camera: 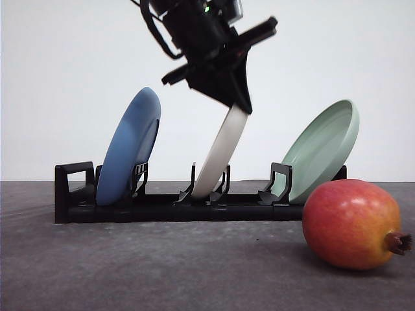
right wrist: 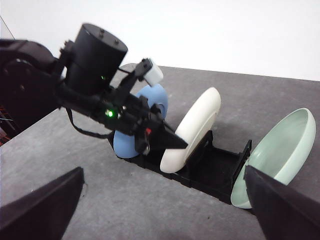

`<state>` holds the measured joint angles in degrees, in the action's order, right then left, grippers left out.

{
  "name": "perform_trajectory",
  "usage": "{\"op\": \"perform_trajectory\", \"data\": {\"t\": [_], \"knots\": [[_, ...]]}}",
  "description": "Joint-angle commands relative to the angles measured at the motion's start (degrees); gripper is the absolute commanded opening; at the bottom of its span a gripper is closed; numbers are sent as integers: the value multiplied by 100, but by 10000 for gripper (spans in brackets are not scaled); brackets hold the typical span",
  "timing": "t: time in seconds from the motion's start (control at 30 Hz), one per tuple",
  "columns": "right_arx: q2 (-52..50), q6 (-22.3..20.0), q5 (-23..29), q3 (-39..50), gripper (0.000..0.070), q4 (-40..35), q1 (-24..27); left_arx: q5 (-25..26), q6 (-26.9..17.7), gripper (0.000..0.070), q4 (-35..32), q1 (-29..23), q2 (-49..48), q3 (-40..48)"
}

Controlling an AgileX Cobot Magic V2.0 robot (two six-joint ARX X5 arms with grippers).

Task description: Place pomegranate in white plate

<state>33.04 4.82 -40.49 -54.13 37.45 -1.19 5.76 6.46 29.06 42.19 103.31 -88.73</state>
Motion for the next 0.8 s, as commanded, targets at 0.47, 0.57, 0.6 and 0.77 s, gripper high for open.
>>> {"op": "perform_trajectory", "data": {"t": [0.47, 0.57, 0.6, 0.77], "knots": [[22, 51, -2, -107, 654, -57, -13, -18, 24, 0, 1188, 500, -1327, -562], [22, 51, -2, -107, 654, -57, -13, -18, 21, 0, 1715, 700, -1723, -562], [22, 51, 0, -107, 654, -56, -13, -18, 9, 0, 1910, 776, -1840, -560], [22, 55, -2, -107, 654, -50, -13, -81, -63, 1, 3005, 1265, -2283, -559]]}}
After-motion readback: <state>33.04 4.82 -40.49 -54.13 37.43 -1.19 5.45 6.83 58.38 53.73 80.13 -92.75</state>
